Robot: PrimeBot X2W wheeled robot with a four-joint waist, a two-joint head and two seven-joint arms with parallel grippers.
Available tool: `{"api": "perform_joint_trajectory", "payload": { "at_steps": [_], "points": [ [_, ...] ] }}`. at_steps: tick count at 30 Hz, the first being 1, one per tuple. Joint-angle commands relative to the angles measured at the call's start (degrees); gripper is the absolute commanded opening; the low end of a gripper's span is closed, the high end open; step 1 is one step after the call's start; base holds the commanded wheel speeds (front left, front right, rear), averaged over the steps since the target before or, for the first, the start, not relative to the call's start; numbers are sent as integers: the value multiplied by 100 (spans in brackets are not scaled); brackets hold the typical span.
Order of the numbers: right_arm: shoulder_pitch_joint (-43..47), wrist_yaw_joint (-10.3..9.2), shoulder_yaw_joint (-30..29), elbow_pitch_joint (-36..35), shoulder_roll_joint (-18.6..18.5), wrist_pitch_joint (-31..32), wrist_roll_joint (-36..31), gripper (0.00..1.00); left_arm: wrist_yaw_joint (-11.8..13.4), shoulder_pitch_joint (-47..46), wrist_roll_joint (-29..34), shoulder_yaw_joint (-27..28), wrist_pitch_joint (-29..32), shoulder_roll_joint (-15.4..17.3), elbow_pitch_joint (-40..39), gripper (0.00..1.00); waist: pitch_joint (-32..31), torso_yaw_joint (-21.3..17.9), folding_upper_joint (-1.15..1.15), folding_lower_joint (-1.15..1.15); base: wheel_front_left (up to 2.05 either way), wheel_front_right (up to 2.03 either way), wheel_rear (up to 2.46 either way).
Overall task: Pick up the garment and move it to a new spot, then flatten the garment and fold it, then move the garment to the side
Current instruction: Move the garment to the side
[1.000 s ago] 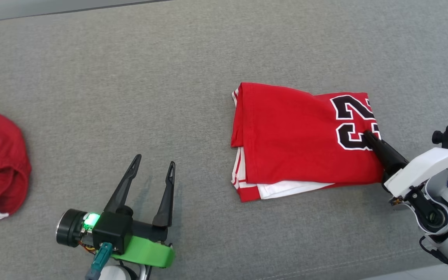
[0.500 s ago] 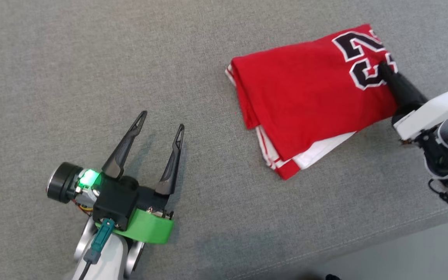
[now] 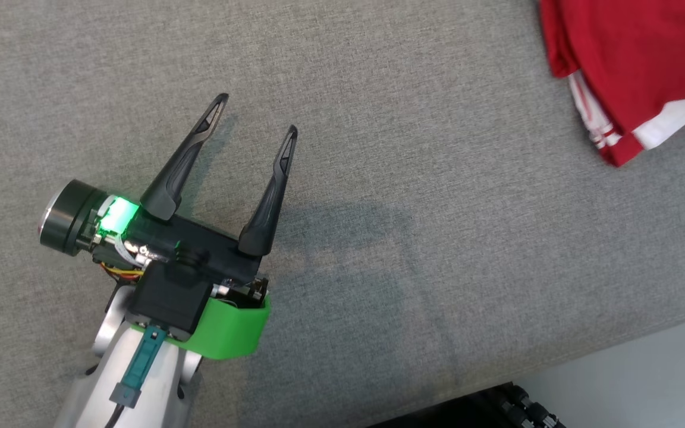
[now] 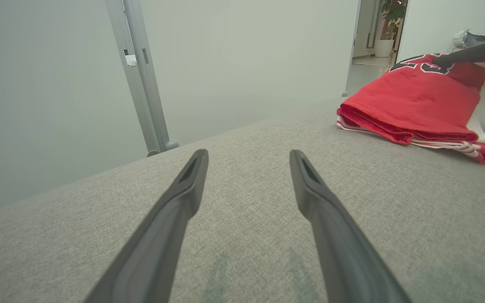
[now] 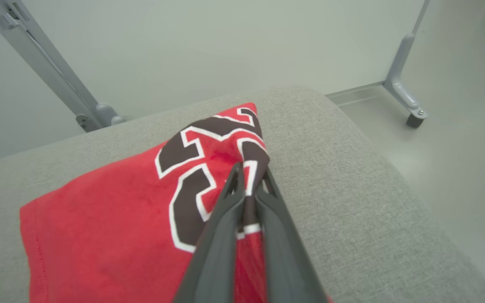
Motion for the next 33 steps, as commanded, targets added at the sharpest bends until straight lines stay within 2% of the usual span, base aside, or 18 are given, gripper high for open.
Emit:
{"api": "perform_joint_trajectory", "payload": {
  "at_steps": [1, 8, 19, 20, 21, 22, 24, 26, 28, 30, 33],
  "points": [
    [-84, 0, -113, 63, -92, -26, -60, 0, 30, -134, 39, -23, -13, 61, -64, 100, 337, 15, 0, -1, 0, 0, 0],
    [1, 0, -791, 421, -470, -26, -134, 0, 99, -366, 72, -221, -13, 160, -420, 100, 610, 105, 0, -1, 0, 0, 0],
    [338, -2, -1412, 1261, -597, -26, -307, 0, 271, -562, -59, -408, -13, 166, -743, 100, 647, 470, 0, -1, 0, 0, 0],
    [351, -2, -1433, 1372, -584, -26, -368, 11, 284, -574, -64, -433, -13, 169, -739, 100, 632, 519, 0, -1, 0, 0, 0],
    [332, -3, -1469, 1508, -581, -26, -474, 52, 293, -585, -66, -456, -13, 174, -733, 100, 616, 566, 0, -1, 0, 0, 0],
    [247, -3, -1522, 1634, -585, -27, -641, 100, 305, -592, -71, -477, -13, 177, -727, 100, 595, 611, 0, -1, 0, 0, 0],
    [32, -2, -1726, 1843, -533, -27, -1073, 100, 335, -592, -94, -504, -13, 184, -705, 100, 531, 691, 0, -1, 0, 0, 0],
    [-161, -3, -2091, 1987, -524, -26, -1907, 100, 385, -554, -133, -522, -13, 177, -684, 100, 442, 759, 0, -1, 0, 0, 0],
    [-232, -3, -2638, 1929, -295, -25, -2744, 100, 431, -497, -165, -557, -13, 140, -638, 100, 296, 847, 0, -1, 0, 0, 0],
    [-66, -2, -3173, 1607, 92, -25, -3485, 100, 503, -402, -223, -573, -13, 80, -558, 100, 103, 932, 0, -1, 0, 0, 0],
    [405, -3, -3724, 925, 882, -26, -4266, 100, 621, -193, -365, -529, -12, 15, -343, 100, -267, 1044, 0, -1, 0, 0, 0]
  ]
}}
